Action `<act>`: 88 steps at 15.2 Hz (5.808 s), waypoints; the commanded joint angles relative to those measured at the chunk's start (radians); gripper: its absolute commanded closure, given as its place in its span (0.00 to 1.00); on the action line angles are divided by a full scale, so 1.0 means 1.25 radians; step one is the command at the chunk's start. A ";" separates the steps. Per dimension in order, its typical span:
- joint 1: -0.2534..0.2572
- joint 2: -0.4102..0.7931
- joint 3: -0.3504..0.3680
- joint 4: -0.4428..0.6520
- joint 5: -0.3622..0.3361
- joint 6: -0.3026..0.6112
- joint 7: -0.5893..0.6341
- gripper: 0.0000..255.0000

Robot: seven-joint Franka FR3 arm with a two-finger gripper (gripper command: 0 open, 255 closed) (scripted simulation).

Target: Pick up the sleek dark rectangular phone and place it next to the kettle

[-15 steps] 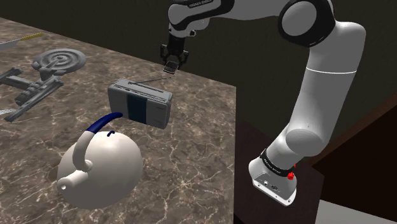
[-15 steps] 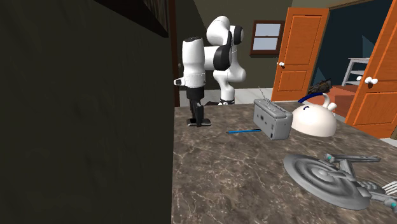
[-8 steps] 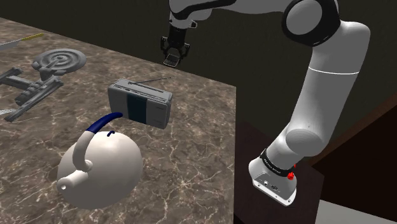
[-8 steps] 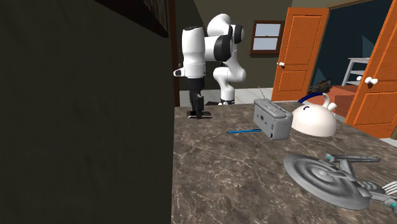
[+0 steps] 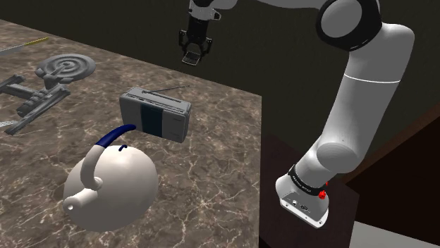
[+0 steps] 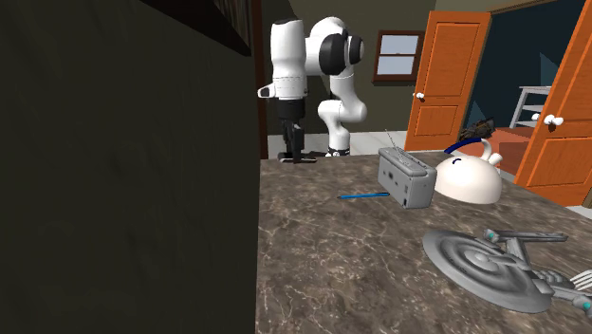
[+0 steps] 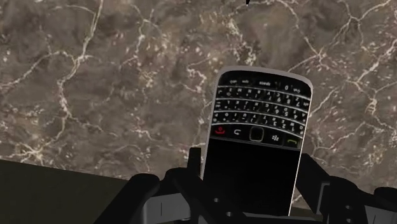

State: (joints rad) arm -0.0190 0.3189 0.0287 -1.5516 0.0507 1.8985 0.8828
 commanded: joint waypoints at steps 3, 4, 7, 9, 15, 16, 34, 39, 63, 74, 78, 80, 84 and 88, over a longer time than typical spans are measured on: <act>0.000 -0.002 0.000 0.039 -0.001 -0.041 0.002 1.00; 0.000 -0.002 0.000 0.049 -0.001 -0.052 0.003 1.00; 0.000 -0.003 0.000 0.081 -0.001 -0.084 0.005 1.00; 0.000 -0.002 0.000 0.104 -0.001 -0.106 0.006 1.00; 0.000 0.007 0.000 0.182 -0.002 -0.175 0.009 1.00; 0.000 0.009 0.000 0.196 -0.002 -0.187 0.010 1.00; 0.096 -0.292 0.073 -0.152 0.004 -0.131 0.176 1.00; 0.132 -0.378 0.114 -0.247 0.018 -0.116 0.249 1.00; 0.302 -0.542 0.395 -0.372 0.116 -0.110 0.667 1.00; 0.310 -0.541 0.414 -0.477 0.126 -0.003 0.671 1.00; 0.311 -0.536 0.421 -0.515 0.128 0.041 0.670 1.00; 0.312 -0.532 0.425 -0.533 0.129 0.063 0.670 1.00; 0.313 -0.522 0.433 -0.568 0.129 0.107 0.671 1.00; 0.313 -0.508 0.441 -0.600 0.128 0.152 0.674 1.00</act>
State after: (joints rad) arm 0.3711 -0.3173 0.5787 -2.2886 0.2097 2.0739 1.7258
